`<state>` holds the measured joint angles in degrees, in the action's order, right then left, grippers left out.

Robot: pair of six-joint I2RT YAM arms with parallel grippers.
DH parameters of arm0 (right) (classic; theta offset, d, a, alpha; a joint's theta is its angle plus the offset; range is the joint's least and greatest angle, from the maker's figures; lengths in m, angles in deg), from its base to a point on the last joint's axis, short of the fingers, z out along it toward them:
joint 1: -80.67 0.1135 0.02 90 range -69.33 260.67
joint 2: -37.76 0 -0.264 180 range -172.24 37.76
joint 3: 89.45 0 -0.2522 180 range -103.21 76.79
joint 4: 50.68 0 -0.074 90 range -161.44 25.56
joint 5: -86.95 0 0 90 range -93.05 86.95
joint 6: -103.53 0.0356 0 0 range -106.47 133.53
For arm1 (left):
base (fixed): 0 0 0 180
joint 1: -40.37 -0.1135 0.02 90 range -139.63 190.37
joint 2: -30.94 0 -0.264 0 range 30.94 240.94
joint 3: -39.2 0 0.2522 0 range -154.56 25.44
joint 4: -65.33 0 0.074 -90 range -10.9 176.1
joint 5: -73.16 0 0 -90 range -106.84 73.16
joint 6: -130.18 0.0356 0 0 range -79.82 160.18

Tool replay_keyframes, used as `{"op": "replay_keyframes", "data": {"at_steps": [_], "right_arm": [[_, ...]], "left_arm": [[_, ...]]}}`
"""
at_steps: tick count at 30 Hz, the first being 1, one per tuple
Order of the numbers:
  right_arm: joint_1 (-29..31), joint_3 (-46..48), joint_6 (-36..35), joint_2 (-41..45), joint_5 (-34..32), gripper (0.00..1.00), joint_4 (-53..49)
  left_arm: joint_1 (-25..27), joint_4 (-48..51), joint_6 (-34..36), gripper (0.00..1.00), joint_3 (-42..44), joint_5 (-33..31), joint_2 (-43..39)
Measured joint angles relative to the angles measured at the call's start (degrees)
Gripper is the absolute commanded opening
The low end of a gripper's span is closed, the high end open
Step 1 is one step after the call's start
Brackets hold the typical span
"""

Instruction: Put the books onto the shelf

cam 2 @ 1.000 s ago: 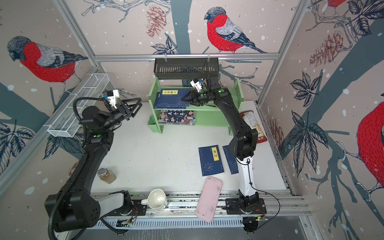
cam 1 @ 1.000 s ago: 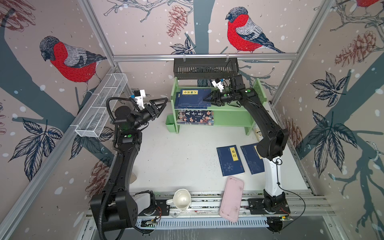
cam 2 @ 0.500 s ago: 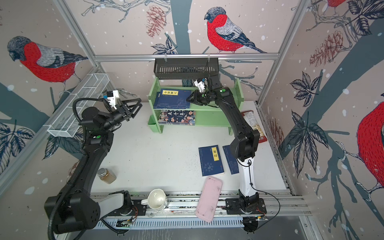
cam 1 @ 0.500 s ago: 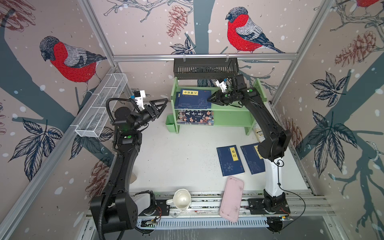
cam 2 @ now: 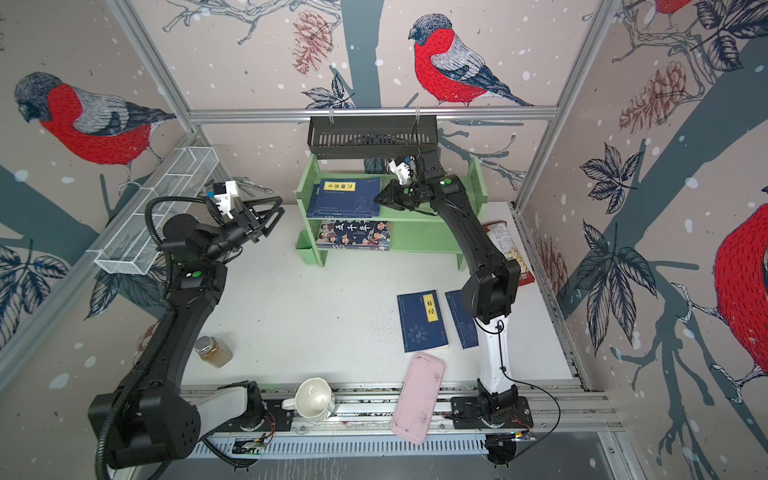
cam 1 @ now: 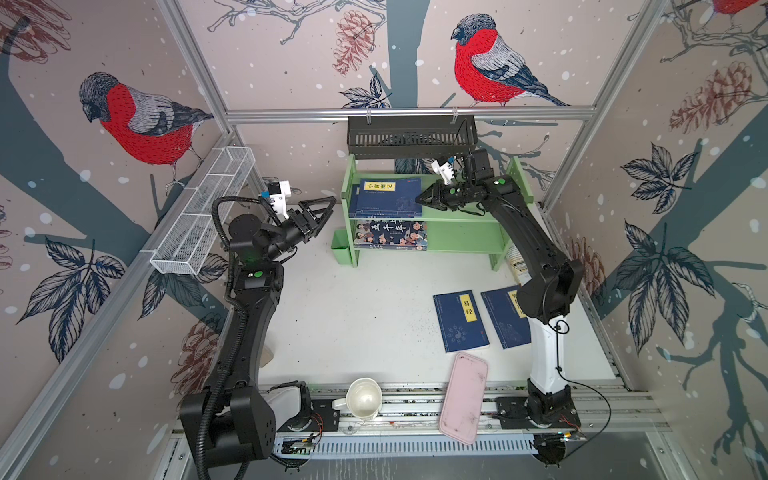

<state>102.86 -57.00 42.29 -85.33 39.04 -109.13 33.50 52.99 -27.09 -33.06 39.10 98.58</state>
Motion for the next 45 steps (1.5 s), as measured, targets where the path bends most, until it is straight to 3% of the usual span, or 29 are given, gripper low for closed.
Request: {"op": "replay_keyframes", "data": {"at_steps": [35, 45], "right_arm": [[1.31, 0.72, 2.54, 0.15, 0.02, 0.15, 2.78], [1.46, 0.63, 2.01, 0.26, 0.57, 0.09, 3.15]], "left_arm": [[0.0, -0.61, -0.46, 0.79, 0.5, -0.22, 0.0], [0.0, -0.61, -0.83, 0.79, 0.61, -0.24, -0.02]]}}
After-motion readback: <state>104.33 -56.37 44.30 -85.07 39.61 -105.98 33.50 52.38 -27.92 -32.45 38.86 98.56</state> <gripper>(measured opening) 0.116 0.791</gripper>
